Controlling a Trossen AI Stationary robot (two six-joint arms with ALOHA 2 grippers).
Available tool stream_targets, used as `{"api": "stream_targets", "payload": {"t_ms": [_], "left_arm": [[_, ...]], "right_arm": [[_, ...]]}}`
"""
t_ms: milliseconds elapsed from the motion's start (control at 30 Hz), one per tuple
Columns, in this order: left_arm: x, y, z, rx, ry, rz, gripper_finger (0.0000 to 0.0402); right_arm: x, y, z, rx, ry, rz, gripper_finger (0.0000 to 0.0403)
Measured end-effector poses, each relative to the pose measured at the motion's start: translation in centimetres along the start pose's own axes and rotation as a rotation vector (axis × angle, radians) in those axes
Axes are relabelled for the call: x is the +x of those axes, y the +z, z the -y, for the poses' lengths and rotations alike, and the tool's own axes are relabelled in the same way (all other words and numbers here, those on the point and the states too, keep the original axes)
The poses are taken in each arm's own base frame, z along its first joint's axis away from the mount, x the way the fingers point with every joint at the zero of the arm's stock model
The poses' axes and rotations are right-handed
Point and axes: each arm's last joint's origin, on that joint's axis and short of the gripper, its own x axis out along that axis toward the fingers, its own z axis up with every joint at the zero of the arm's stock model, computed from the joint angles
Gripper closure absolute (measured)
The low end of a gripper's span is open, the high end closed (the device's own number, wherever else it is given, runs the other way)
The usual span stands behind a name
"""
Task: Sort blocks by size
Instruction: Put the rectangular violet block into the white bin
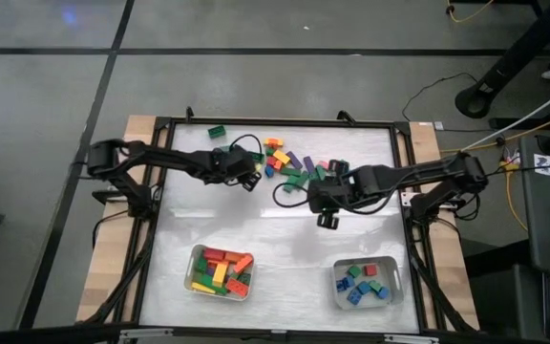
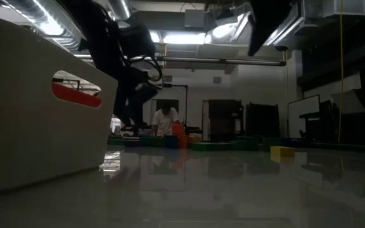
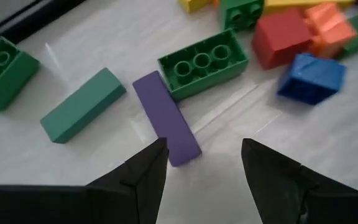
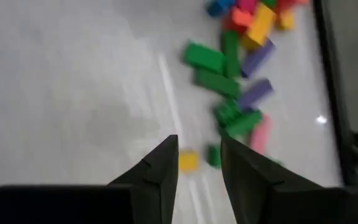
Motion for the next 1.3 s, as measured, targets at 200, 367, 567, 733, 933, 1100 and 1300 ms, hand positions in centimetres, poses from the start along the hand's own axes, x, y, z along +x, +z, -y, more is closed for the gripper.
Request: {"api": "stream_targets", "payload": {"t_ms": [200, 367, 567, 733, 933, 1100, 1300], "left_arm": [[2.1, -0.3, -0.4, -0.046, 0.049, -0.042, 0.0208], [3.4, -0.4, -0.5, -0.063, 0.043, -0.063, 0.0208], [4.6, -0.6, -0.8, -0.072, 0.057, -0.094, 0.0210], [4.7, -0.4, -1.1, -0.057, 0.040, -0.110, 0.0254], [4.6, -0.4, -1.1, -0.003, 0.008, -0.125, 0.0322], [3.3, -0.1, -0.9, 0.009, -0.111, -0.165, 0.0322], [-0.8, 1.2, -1.2, 0.010, -0.249, -0.178, 0.0322]], "right_arm": [[-0.3, -1.4, 0.8, -0.021, -0.107, -0.115, 0.0284], [-0.5, -2.0, 1.1, -0.044, -0.165, -0.156, 0.0284], [-0.8, -2.6, 1.6, -0.074, -0.240, -0.195, 0.0284], [-0.6, -3.7, 1.8, -0.096, -0.247, -0.211, 0.0284], [0.3, -8.3, 2.8, -0.073, -0.228, -0.180, 0.0284], [2.1, -11.2, 2.7, 0.031, -0.097, -0.010, 0.0284], [5.2, -12.0, 1.6, 0.124, 0.001, 0.142, 0.0284]]}}
